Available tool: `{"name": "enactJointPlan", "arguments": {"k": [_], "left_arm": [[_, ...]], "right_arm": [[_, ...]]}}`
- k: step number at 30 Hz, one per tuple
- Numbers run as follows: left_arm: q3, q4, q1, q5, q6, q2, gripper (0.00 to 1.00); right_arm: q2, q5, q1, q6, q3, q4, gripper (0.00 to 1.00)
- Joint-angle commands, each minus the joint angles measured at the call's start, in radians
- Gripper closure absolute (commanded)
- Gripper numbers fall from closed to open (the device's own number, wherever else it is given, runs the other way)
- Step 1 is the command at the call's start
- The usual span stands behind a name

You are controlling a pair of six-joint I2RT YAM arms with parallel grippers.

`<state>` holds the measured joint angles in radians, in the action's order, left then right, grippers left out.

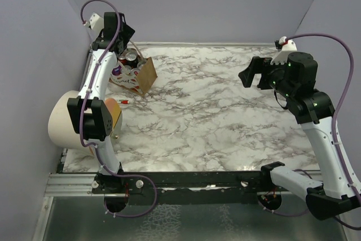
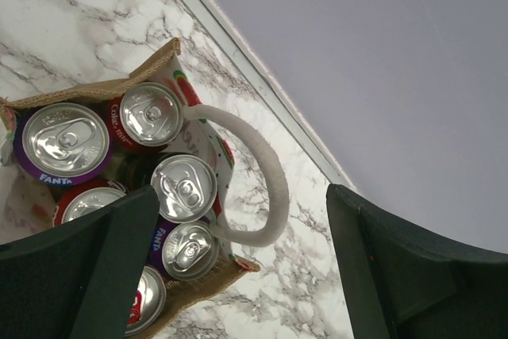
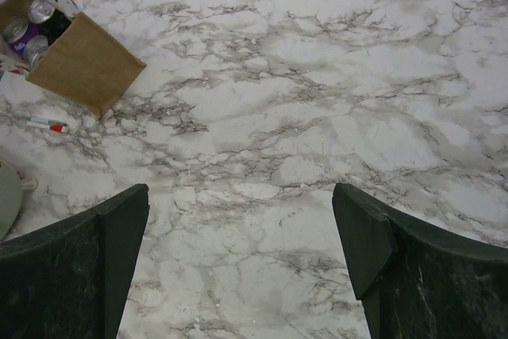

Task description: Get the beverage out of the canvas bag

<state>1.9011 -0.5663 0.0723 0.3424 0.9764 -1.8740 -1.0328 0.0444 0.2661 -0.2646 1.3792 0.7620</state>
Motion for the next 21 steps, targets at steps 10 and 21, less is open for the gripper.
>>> {"name": "enactJointPlan", "arguments": {"k": [10,21], "left_arm": [[0.048,0.064,0.005,-0.083,0.001,-0.056,0.23],[0.152,-0.012,0.042,-0.253,-0.076,-0.151,0.56]], "right_arm": [[-0.007,0.058,-0.007,0.001,0.021,-0.023,0.01],[-0.012,0.093,-0.007,-0.003,0.019,-0.011,0.01]]}}
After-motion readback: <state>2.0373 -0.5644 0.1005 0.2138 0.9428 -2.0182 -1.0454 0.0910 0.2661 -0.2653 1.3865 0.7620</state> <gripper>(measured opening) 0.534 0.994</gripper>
